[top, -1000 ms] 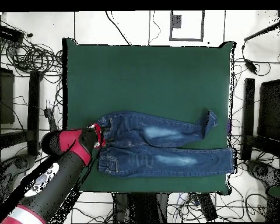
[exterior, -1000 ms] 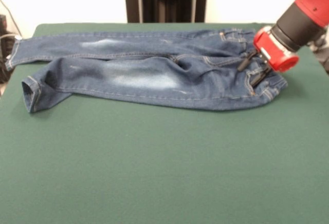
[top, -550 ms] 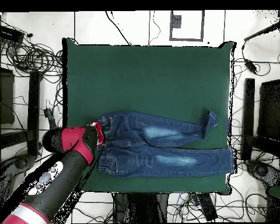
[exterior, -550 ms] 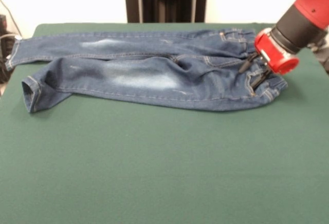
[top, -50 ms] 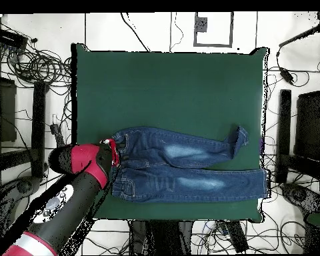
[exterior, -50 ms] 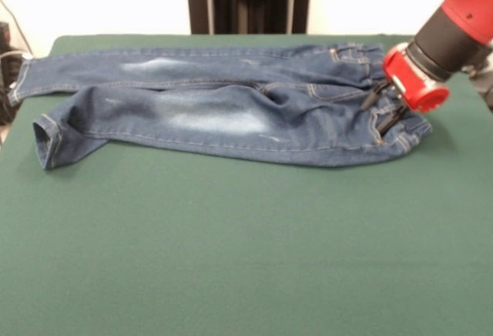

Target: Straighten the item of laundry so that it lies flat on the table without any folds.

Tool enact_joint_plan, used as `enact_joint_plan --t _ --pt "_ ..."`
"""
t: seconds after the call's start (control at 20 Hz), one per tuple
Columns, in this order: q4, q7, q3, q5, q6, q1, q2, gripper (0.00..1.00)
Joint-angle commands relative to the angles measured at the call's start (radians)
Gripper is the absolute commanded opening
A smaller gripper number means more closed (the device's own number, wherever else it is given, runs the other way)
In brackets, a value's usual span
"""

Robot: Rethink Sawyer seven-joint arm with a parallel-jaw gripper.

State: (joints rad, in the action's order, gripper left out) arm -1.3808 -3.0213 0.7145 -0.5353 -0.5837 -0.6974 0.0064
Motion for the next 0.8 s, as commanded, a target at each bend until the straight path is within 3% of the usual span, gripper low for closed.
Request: enact_joint_plan --t 0.05,0.45,0.8 --pt "0.120 -0.309 -0.343 -0.194 0.067 -0.024 0.102 1.00" --pt "0.120 -0.286 -0.391 -0.239 0.100 -0.014 0.090 1.00" --pt "0.225 -0.353 -0.296 -0.233 -0.019 -0.061 0.153 1.00"
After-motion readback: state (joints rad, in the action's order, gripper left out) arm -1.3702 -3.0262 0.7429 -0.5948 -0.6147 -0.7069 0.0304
